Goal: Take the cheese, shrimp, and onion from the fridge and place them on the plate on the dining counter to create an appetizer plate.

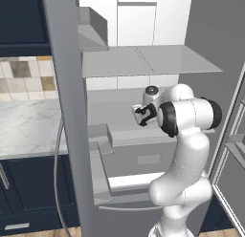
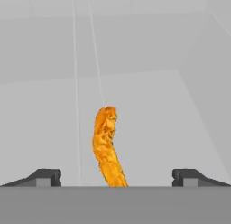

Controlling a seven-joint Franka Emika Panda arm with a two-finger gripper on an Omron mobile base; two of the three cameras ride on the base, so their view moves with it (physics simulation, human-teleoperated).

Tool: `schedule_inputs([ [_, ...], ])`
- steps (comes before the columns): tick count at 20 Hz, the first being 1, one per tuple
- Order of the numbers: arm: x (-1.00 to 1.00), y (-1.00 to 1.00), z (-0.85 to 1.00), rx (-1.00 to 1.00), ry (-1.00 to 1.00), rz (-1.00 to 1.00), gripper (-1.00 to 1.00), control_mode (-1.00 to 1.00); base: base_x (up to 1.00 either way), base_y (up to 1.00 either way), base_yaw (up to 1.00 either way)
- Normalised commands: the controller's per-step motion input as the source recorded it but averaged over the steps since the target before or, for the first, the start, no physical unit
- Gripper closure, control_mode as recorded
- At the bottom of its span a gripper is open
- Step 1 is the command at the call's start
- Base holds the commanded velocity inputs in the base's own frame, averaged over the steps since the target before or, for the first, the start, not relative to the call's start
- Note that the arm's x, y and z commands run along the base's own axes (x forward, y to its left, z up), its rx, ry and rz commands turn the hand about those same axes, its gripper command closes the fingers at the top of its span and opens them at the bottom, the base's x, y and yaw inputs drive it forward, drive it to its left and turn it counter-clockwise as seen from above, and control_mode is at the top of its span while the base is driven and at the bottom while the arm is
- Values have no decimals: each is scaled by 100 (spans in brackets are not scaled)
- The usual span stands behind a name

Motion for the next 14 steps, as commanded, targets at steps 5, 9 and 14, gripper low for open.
schedule_inputs([
  [5,55,-1,-44,0,1,1,-100,-100,0,0,0],
  [9,18,-20,-61,0,0,1,-100,-100,0,0,0],
  [14,-13,-38,-70,0,0,0,-100,-100,0,0,0],
])
